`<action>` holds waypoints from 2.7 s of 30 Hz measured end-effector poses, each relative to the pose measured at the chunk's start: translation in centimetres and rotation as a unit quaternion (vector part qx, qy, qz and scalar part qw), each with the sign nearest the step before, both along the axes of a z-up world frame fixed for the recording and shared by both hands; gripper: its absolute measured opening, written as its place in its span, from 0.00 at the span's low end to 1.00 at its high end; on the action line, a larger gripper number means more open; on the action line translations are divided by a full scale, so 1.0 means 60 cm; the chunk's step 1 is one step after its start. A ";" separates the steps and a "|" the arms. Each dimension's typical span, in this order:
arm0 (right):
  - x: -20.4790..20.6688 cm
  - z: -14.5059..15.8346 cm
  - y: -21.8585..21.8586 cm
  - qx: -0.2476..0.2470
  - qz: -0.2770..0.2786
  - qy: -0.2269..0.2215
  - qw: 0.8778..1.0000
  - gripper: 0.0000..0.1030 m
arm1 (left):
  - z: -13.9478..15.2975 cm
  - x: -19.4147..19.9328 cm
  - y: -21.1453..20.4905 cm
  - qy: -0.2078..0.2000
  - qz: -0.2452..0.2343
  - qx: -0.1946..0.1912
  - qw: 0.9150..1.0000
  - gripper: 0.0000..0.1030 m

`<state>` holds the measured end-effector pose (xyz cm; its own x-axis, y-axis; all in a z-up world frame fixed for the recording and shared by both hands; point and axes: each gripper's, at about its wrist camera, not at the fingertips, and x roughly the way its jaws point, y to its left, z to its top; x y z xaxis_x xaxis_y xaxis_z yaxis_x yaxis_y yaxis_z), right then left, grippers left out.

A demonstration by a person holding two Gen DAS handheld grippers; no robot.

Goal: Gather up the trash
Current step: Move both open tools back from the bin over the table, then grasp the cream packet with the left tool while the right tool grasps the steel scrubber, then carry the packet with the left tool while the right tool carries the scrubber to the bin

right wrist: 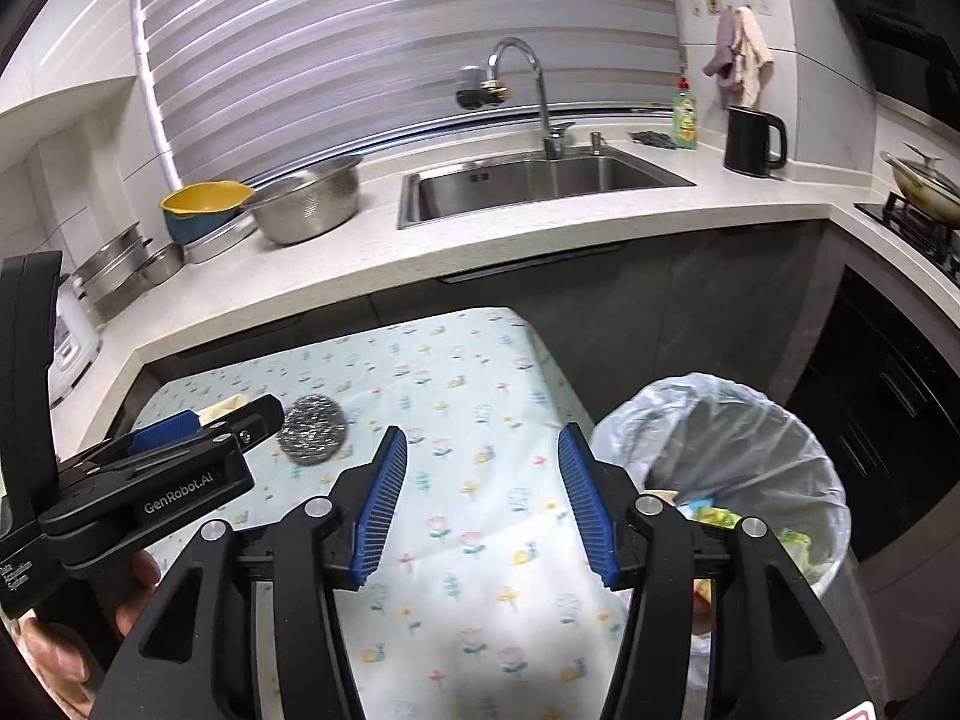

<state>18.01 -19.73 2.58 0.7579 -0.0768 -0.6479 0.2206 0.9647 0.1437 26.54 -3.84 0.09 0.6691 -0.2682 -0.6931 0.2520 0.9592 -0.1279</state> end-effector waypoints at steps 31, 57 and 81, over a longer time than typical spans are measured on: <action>0.235 -0.176 0.218 0.030 0.093 0.086 0.992 0.72 | -0.166 0.169 0.336 0.087 0.181 0.033 0.979 0.92; 0.321 -0.247 0.241 0.020 0.111 0.110 0.988 0.66 | -0.197 0.233 0.258 0.100 0.084 0.023 0.991 0.47; 0.195 -0.108 0.110 0.026 0.056 0.045 0.997 0.66 | -0.057 0.127 0.116 0.033 0.016 0.021 0.999 0.37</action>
